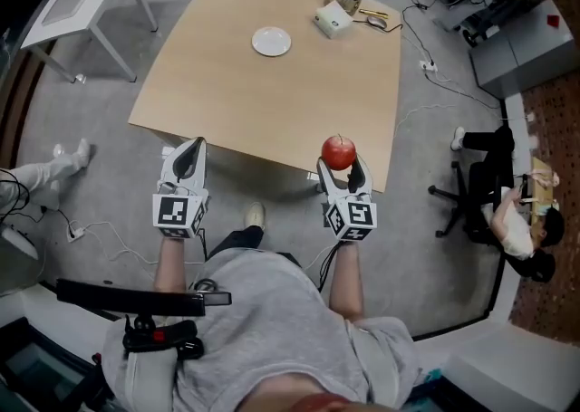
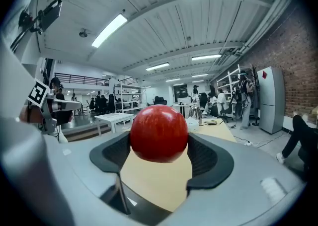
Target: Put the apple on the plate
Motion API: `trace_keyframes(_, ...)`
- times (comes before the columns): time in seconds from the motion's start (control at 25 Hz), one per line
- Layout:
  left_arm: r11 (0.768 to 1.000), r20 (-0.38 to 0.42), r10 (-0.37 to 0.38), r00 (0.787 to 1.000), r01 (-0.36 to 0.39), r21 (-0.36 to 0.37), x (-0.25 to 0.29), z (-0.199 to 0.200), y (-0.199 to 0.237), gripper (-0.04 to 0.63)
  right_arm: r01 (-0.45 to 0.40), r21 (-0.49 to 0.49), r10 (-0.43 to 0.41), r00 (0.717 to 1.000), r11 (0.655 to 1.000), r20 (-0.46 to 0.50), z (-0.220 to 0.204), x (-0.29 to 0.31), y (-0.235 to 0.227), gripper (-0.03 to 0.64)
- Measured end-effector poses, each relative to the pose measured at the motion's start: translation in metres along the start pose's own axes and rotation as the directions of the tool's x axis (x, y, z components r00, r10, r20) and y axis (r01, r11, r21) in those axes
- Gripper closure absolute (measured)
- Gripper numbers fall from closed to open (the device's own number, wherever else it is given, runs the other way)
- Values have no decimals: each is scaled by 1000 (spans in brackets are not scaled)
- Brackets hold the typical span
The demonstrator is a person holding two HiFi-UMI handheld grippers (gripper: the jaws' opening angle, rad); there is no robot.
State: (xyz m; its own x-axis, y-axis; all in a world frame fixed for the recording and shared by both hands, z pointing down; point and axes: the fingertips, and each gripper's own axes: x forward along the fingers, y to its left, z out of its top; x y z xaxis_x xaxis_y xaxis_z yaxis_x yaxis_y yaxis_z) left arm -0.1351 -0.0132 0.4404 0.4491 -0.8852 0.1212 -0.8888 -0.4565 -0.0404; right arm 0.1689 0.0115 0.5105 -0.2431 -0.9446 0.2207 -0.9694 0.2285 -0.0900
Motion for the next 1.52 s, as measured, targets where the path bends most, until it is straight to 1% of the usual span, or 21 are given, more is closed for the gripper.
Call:
trace_keyframes(0.32, 1000, 0, -7, 1000, 7, -17, 42, -8, 31, 577, -1, -7, 1, 1000, 1000, -6, 4, 56, 2, 253)
trace_keyframes(0.64, 999, -21, 16, 1000, -16, -31, 46, -17, 41, 577, -26, -9, 26, 1000, 1000, -11, 7, 74, 4, 253)
trace_keyframes(0.84, 999, -23, 31, 999, -31, -33, 48, -13, 43, 577, -48, -25, 48, 999, 999, -20, 12, 84, 4, 253)
trace_keyframes(0.96, 999, -24, 42, 999, -42, -28, 52, -17, 47, 577, -61, -22, 60, 998, 998, -16, 14, 95, 2, 253)
trace_keyframes(1.16, 996, -34, 76, 997, -77, -34, 55, -11, 53, 577, -92, -28, 92, 996, 995, -16, 22, 117, 1, 253)
trace_keyframes(1.32, 994, -51, 102, 993, -104, -42, 88, -25, 59, 577, -122, -32, 121, 992, 992, -34, 16, 158, -16, 253)
trace_keyframes(1.44, 991, -69, 117, 991, -120, -53, 119, -43, 70, 577, -139, -27, 138, 989, 990, -56, 3, 198, -27, 253)
trace_keyframes(1.52, 989, -80, 127, 989, -132, -60, 131, -50, 77, 577, -149, -24, 147, 987, 989, -71, -3, 216, -31, 253)
